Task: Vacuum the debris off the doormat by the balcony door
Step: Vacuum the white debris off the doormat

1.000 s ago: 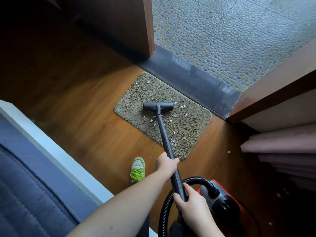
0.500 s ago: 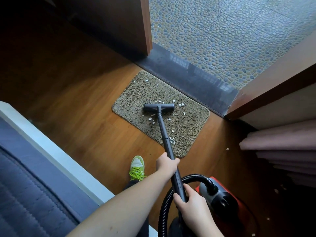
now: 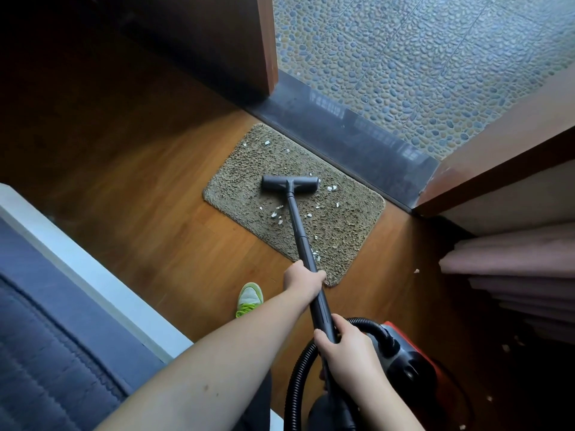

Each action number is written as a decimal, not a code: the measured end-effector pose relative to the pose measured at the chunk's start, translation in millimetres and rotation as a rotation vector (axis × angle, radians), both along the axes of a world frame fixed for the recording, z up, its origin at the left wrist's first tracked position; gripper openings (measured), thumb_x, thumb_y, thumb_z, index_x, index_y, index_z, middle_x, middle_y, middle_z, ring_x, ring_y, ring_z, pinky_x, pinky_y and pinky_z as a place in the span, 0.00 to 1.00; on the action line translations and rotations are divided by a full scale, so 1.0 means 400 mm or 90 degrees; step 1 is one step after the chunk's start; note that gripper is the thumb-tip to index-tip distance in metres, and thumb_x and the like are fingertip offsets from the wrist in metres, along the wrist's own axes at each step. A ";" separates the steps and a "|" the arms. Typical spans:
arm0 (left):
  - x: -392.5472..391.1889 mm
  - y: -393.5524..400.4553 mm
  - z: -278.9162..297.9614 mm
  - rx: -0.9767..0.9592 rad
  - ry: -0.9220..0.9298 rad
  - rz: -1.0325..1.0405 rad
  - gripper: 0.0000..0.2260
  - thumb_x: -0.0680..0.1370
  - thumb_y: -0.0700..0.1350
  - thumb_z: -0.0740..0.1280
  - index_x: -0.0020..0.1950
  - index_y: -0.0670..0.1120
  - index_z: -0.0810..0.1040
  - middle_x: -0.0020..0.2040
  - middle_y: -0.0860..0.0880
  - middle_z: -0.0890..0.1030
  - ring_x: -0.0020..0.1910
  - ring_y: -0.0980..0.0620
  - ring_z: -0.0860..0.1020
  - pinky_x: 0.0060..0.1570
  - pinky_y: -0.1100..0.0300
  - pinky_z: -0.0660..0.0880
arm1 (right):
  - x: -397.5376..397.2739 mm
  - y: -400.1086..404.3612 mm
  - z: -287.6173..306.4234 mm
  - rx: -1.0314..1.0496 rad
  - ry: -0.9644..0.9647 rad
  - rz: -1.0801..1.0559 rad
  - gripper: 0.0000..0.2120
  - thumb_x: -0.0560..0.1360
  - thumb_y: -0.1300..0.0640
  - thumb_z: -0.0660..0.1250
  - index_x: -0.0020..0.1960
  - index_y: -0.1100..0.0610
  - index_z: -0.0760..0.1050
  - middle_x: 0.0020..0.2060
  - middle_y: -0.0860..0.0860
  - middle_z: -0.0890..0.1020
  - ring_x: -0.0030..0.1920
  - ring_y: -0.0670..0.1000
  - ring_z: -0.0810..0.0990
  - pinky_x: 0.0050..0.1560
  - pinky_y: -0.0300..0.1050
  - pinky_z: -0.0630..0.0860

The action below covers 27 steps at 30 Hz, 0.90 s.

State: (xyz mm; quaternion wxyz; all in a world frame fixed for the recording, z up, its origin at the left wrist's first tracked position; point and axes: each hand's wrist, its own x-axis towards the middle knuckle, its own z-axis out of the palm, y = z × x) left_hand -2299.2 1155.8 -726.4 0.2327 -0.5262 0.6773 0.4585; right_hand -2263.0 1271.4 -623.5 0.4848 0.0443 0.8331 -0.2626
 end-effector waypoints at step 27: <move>0.043 0.013 -0.031 0.105 0.030 0.097 0.23 0.66 0.53 0.69 0.59 0.46 0.77 0.49 0.45 0.82 0.47 0.43 0.82 0.50 0.50 0.80 | 0.028 -0.028 -0.003 0.096 0.030 0.149 0.20 0.78 0.48 0.58 0.66 0.56 0.65 0.54 0.56 0.79 0.55 0.57 0.80 0.51 0.46 0.74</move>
